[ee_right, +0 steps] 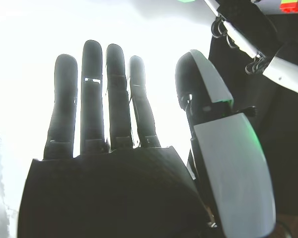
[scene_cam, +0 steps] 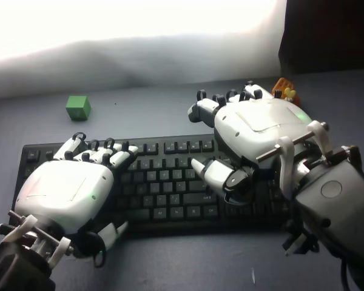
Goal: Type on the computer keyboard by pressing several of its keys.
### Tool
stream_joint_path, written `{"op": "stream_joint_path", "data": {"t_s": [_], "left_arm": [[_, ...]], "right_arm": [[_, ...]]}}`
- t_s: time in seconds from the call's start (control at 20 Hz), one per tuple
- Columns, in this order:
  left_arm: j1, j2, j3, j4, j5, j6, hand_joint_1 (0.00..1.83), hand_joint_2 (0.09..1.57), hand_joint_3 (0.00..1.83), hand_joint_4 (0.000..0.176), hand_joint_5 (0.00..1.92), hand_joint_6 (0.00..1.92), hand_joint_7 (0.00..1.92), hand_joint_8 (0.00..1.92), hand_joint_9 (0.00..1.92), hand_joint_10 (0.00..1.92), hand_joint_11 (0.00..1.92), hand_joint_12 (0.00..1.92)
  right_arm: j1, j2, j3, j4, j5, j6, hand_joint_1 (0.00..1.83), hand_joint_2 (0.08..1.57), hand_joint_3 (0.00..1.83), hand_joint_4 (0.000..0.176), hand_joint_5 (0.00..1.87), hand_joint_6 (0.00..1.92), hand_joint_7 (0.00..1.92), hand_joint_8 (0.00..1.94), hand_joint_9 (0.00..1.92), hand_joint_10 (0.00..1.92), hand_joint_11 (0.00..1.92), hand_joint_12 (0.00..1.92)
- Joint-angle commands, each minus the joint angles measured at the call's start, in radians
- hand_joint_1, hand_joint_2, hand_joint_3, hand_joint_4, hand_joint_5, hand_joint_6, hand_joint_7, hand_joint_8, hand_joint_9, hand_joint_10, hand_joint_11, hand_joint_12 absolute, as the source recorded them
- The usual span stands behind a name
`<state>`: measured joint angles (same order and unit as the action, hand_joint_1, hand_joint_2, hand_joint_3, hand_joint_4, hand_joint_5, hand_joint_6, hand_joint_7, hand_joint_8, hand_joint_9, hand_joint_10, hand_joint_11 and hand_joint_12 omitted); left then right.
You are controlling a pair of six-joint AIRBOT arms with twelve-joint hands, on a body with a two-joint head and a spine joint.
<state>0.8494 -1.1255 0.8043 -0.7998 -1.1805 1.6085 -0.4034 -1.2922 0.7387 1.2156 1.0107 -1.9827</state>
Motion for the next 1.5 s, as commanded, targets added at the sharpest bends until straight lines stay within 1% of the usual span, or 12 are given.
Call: {"op": "stream_joint_path", "data": {"t_s": [0.0,0.15,0.2,0.35,0.4,0.45,0.65,0.7,0.75,0.8,1.0,1.45], "left_arm": [[-0.005,-0.004,0.006,0.057,-0.102,0.008,1.26,1.08,0.00,0.034,0.28,0.00,0.27,0.00,0.29,0.00,0.00,1.02],[-0.003,-0.006,0.012,0.057,-0.102,0.008,1.38,1.05,0.00,0.040,0.25,0.00,0.23,0.00,0.27,0.00,0.00,0.93],[-0.003,-0.006,0.012,0.057,-0.101,0.008,1.54,1.06,0.00,0.037,0.27,0.01,0.22,0.00,0.28,0.01,0.00,0.85],[-0.003,-0.009,0.014,0.057,-0.101,0.009,1.51,1.06,0.00,0.036,0.25,0.00,0.21,0.00,0.31,0.01,0.00,0.81],[-0.001,-0.010,0.013,0.057,-0.101,0.009,1.46,1.07,0.00,0.040,0.24,0.00,0.21,0.00,0.32,0.01,0.00,0.83],[-0.001,-0.010,0.013,0.057,-0.101,0.009,0.90,1.21,0.04,0.024,0.24,0.01,0.26,0.01,0.32,0.01,0.00,1.02],[0.000,-0.010,0.010,0.057,-0.102,0.008,0.59,1.28,0.03,0.025,0.25,0.01,0.30,0.01,0.38,0.03,0.00,1.11],[-0.001,-0.009,0.009,0.057,-0.102,0.006,0.36,1.30,0.02,0.021,0.28,0.01,0.34,0.02,0.42,0.04,0.00,1.12],[-0.003,-0.005,0.006,0.057,-0.102,0.005,0.36,1.30,0.02,0.021,0.28,0.01,0.34,0.02,0.42,0.04,0.00,1.12],[-0.005,0.000,0.003,0.057,-0.102,0.005,0.09,1.29,0.00,0.031,0.29,0.01,0.35,0.01,0.40,0.02,0.00,1.09],[-0.015,0.045,-0.016,0.057,-0.068,0.005,0.07,1.24,0.00,0.039,0.31,0.01,0.34,0.00,0.40,0.01,0.00,1.10],[-0.038,0.213,-0.076,0.026,0.083,0.006,0.04,1.27,0.00,0.015,0.34,0.01,0.36,0.01,0.39,0.00,0.00,1.07]], "right_arm": [[0.005,0.001,-0.004,-0.099,0.051,0.012,0.71,1.30,0.00,0.000,0.28,0.43,0.49,0.00,0.30,0.78,0.01,1.65],[-0.001,-0.001,-0.005,-0.105,0.051,0.015,0.72,1.29,0.00,0.000,0.29,0.43,0.49,0.00,0.31,0.78,0.01,1.65],[-0.002,-0.001,-0.005,-0.106,0.051,0.015,0.70,1.30,0.00,0.000,0.30,0.44,0.49,0.00,0.31,0.78,0.02,1.65],[-0.006,-0.002,-0.006,-0.109,0.051,0.014,0.74,1.29,0.00,0.000,0.28,0.44,0.48,0.00,0.30,0.78,0.01,1.66],[-0.007,-0.002,-0.006,-0.111,0.051,0.014,0.72,1.30,0.00,0.000,0.27,0.44,0.48,0.00,0.29,0.79,0.01,1.66],[-0.007,-0.002,-0.007,-0.111,0.051,0.014,0.71,1.30,0.00,0.000,0.29,0.45,0.49,0.00,0.29,0.80,0.00,1.66],[-0.007,-0.001,-0.007,-0.112,0.052,0.014,0.72,1.31,0.01,0.000,0.29,0.45,0.48,0.00,0.29,0.80,0.00,1.66],[-0.007,-0.001,-0.007,-0.112,0.052,0.014,0.70,1.32,0.01,0.000,0.28,0.45,0.48,0.00,0.29,0.80,0.00,1.65],[-0.008,-0.001,-0.007,-0.112,0.052,0.014,0.70,1.32,0.01,0.000,0.28,0.45,0.48,0.00,0.29,0.80,0.00,1.65],[-0.009,-0.001,-0.007,-0.112,0.051,0.013,0.73,1.30,0.00,0.000,0.28,0.45,0.49,0.01,0.29,0.81,0.00,1.66],[-0.013,-0.001,-0.013,-0.116,0.050,0.011,0.73,1.31,0.00,0.000,0.28,0.46,0.48,0.00,0.27,0.81,0.00,1.66],[-0.020,-0.001,-0.023,-0.128,0.051,0.011,0.71,1.28,0.00,0.000,0.29,0.48,0.51,0.02,0.30,0.82,0.01,1.67]]}}
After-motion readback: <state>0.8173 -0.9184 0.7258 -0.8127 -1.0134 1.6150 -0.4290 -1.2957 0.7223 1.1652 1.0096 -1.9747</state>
